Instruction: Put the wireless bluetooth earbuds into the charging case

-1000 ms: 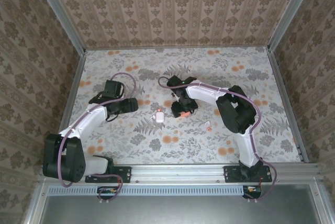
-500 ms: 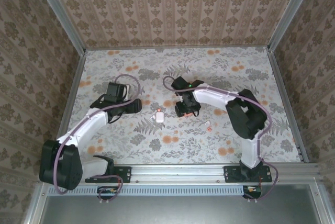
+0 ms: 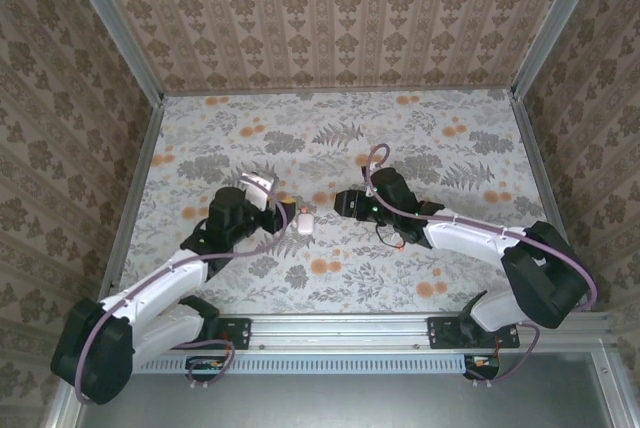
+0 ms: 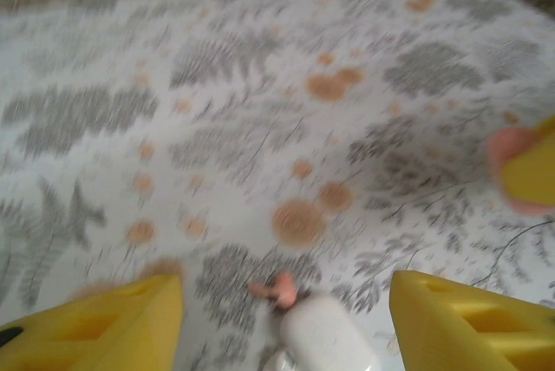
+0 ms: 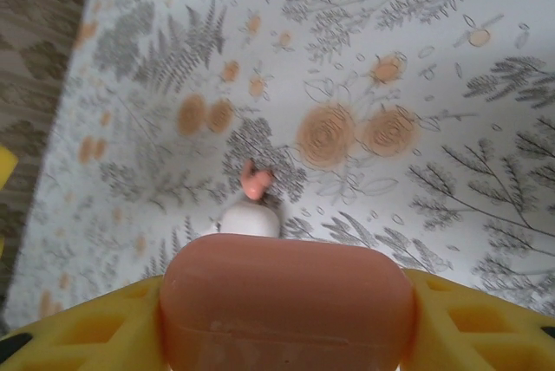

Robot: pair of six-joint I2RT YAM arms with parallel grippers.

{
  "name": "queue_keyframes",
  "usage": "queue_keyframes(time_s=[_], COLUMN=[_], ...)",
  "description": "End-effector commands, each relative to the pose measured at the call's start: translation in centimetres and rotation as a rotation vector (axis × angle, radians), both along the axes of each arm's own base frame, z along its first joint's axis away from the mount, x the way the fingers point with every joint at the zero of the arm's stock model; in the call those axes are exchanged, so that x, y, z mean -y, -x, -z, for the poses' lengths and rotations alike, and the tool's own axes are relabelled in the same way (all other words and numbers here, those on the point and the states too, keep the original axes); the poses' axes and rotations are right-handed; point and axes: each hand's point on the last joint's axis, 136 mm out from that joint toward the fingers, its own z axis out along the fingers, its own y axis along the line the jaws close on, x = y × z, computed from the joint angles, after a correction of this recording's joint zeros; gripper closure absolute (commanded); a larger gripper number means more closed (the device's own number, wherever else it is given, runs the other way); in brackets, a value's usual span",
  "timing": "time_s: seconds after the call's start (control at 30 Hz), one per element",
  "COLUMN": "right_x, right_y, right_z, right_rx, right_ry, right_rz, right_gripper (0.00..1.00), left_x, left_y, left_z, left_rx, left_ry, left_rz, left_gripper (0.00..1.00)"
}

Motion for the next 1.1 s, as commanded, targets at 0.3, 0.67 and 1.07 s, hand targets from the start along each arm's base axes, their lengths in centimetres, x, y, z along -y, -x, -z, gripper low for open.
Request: queue_keyframes(time_s=[0.3, 0.67, 1.07], right_x=[-2.2, -4.0, -5.2], right_y=[0.0, 1.7, 2.5], right_z=[-11.7, -12.2, -11.4], right_rx=[0.259, 0.242, 0.216], right_ry=[-0.372, -0.455, -0.47], right_rz=[-0.051, -0.108, -0.128], right_gripper=[0.49, 0.49, 0.49], left_x=[4.8, 6.9, 7.6], left_y=[4.3, 4.8, 4.1], left_z=[-3.7, -5.9, -7.5], left_rx=[0.371, 0.482, 0.522], left_ry=[0.017, 0.101, 0.179], left_rz=[0.302, 0.304, 0.24], left_gripper=[0.38, 0.39, 0.41])
